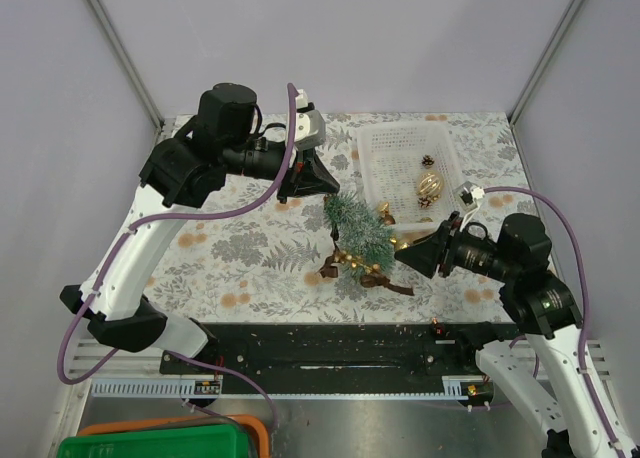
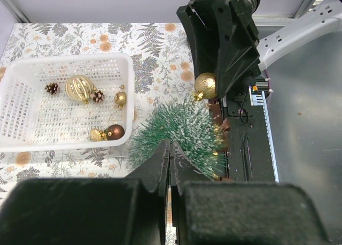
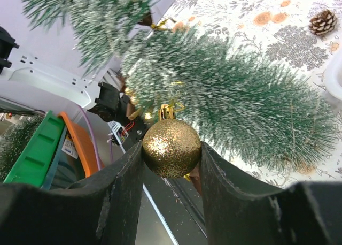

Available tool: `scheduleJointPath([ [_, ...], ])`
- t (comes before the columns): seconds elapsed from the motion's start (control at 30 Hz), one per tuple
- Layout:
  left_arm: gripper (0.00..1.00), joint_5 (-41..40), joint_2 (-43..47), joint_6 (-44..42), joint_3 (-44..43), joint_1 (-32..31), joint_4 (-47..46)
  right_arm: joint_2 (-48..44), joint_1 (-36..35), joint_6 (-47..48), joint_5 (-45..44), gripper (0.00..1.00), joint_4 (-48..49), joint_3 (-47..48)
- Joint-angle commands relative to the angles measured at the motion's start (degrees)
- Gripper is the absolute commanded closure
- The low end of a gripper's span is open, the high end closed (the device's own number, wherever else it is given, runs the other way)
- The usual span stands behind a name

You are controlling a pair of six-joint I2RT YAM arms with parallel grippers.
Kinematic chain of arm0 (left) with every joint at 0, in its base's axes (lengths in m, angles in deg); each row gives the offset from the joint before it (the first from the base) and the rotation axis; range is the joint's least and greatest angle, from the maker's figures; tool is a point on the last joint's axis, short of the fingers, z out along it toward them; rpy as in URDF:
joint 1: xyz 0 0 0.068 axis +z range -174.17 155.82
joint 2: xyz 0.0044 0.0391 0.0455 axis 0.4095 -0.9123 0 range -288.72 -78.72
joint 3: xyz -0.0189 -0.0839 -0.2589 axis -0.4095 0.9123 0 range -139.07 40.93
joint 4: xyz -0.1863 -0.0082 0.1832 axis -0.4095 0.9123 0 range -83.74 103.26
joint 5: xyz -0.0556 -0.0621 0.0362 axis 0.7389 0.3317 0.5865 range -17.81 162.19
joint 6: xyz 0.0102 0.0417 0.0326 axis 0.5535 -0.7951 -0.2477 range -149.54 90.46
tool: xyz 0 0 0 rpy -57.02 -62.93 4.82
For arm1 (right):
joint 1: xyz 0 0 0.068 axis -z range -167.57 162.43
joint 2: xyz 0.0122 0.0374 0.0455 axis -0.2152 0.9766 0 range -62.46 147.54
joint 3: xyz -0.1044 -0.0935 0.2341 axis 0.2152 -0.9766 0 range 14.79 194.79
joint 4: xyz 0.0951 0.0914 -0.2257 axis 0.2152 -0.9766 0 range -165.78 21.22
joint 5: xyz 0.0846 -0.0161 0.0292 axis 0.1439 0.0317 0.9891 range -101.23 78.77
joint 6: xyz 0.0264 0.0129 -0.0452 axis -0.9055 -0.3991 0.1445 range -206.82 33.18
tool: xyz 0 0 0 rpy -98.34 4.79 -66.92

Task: Decorate the small christmas tree

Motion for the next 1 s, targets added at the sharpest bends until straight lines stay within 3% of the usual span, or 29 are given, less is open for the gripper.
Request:
scheduleJointPath([
  [0.0,0.98,1.91,0.17,0.72,-1.56,0.09,-2.55,0.56,0.22,1.58,3.67,0.63,0.96,3.7],
  [0.3,0.98,1.65,0.52,0.55,-1.3,0.18,-2.55,3.63,0.22,3.77,2.53,0.61,3.25,6.25],
  [0.67,0.98,2.35,0.17,0.64,-1.03,0.0,-2.55,3.63,0.22,7.64,-8.63,0.56,3.59,7.57],
  [0.97,0.98,2.96,-0.62,0.55,-1.03,-0.87,-2.55,5.66,0.22,7.38,-7.05,0.55,6.93,6.61],
])
